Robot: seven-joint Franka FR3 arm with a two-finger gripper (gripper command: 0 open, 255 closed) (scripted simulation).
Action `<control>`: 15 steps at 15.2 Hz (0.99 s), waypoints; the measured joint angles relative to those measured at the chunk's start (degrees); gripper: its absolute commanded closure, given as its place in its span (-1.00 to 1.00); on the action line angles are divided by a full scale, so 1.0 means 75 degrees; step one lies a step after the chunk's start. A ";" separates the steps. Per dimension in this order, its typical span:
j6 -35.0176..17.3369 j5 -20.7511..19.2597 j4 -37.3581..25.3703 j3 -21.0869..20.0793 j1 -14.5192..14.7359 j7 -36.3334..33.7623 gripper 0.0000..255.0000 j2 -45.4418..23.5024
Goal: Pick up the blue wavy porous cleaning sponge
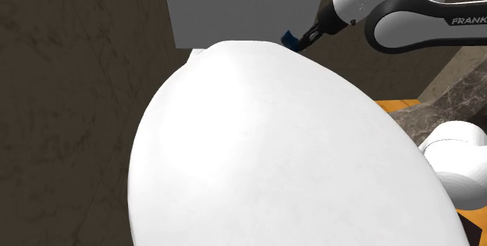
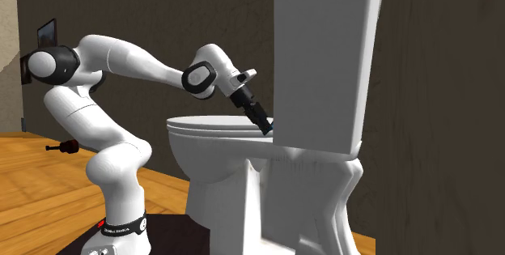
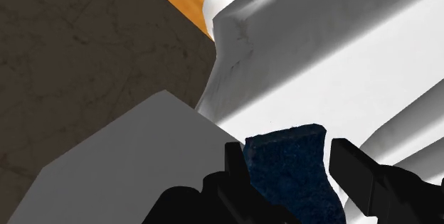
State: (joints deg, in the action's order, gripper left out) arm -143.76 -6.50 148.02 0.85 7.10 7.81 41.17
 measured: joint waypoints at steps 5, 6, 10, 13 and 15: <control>0.0010 -0.0003 0.0010 0.0002 -0.0001 0.0004 1.00 0.0012; 0.0009 -0.0003 0.0012 0.0002 -0.0001 0.0005 1.00 0.0013; 0.0102 0.0004 -0.0075 -0.0015 0.0008 -0.0008 1.00 -0.0021; 0.0508 0.0035 -0.0366 -0.0037 0.0039 0.0008 1.00 -0.0027; 0.0711 0.0053 -0.0497 -0.0041 0.0059 0.0034 1.00 0.0021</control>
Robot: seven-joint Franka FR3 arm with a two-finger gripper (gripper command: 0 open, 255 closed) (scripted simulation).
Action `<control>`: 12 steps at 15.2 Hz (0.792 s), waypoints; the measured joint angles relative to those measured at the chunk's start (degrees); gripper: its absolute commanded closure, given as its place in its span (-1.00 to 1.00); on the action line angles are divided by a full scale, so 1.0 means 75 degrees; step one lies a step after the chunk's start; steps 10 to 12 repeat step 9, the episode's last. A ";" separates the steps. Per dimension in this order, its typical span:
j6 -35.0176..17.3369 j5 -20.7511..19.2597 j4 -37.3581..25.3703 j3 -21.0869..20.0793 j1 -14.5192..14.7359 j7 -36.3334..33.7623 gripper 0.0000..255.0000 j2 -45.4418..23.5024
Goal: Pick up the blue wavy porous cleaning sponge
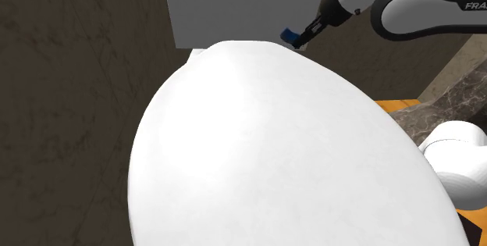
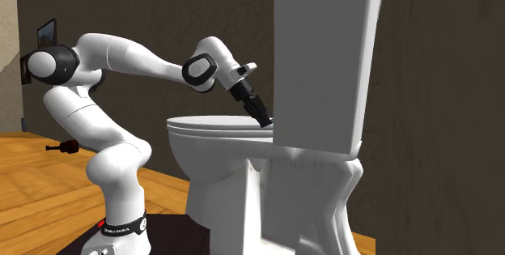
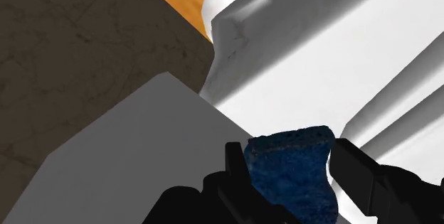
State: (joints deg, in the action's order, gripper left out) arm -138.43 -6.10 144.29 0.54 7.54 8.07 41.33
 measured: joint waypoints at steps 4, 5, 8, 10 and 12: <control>0.0518 0.0042 -0.0442 -0.0005 0.0034 0.0058 1.00 -0.0038; 0.0578 0.0047 -0.0490 -0.0033 0.0035 0.0029 1.00 -0.0026; 0.0775 0.0080 -0.0935 -0.0027 0.0048 0.0079 1.00 -0.0081; 0.0771 0.0084 -0.0977 -0.0017 0.0044 0.0094 1.00 -0.0078; 0.0771 0.0084 -0.0977 -0.0017 0.0044 0.0094 1.00 -0.0078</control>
